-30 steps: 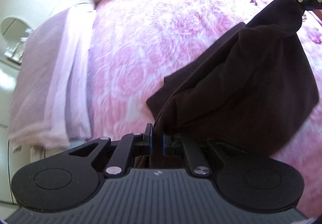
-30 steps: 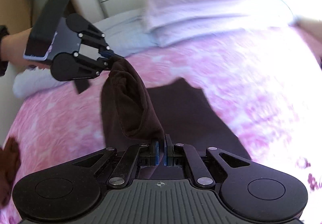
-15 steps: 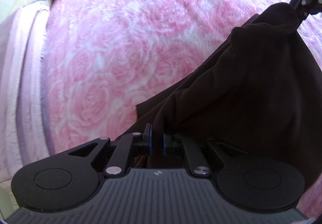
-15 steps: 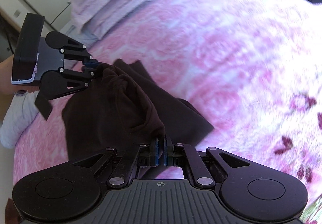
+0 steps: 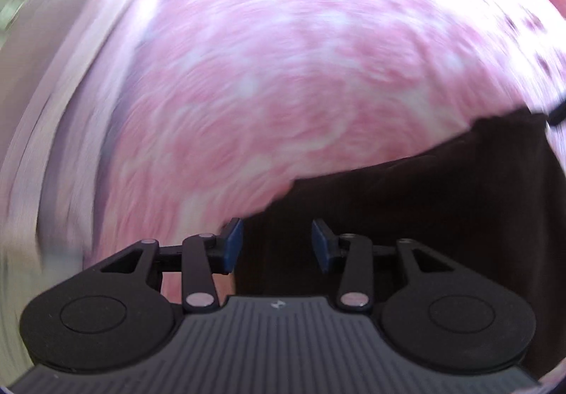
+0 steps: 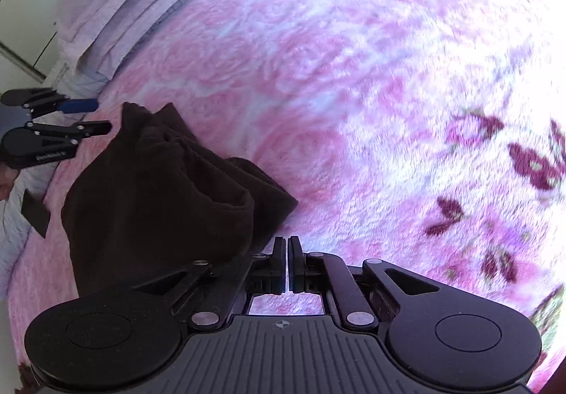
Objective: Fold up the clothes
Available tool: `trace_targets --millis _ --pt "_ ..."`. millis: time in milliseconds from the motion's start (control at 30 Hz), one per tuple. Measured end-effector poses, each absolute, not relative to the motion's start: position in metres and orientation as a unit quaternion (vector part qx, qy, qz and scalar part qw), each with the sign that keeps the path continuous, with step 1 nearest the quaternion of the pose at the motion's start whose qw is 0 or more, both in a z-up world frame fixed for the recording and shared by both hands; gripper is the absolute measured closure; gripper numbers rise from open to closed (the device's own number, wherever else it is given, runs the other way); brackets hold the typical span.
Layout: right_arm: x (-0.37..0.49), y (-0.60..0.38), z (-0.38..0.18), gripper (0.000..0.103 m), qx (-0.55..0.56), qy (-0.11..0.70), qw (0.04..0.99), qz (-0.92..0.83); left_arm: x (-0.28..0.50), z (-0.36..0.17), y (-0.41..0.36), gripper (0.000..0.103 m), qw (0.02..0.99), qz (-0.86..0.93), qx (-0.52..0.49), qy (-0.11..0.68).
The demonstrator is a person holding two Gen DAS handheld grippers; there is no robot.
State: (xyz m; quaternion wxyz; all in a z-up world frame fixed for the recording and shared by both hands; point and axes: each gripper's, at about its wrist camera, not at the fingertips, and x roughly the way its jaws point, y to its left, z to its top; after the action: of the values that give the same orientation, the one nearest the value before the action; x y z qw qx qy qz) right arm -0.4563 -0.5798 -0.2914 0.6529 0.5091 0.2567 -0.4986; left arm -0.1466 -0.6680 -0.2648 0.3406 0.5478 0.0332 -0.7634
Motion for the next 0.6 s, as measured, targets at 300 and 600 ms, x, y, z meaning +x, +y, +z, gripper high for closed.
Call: trace_targets --millis 300,600 --pt "-0.416 -0.575 -0.272 0.082 0.478 0.270 0.683 -0.482 -0.035 -0.267 -0.631 0.065 0.459 -0.713 0.470 0.246" --pt "-0.421 -0.589 -0.292 0.031 0.491 0.224 0.695 -0.475 0.013 -0.287 -0.610 0.065 0.511 -0.663 0.389 0.385"
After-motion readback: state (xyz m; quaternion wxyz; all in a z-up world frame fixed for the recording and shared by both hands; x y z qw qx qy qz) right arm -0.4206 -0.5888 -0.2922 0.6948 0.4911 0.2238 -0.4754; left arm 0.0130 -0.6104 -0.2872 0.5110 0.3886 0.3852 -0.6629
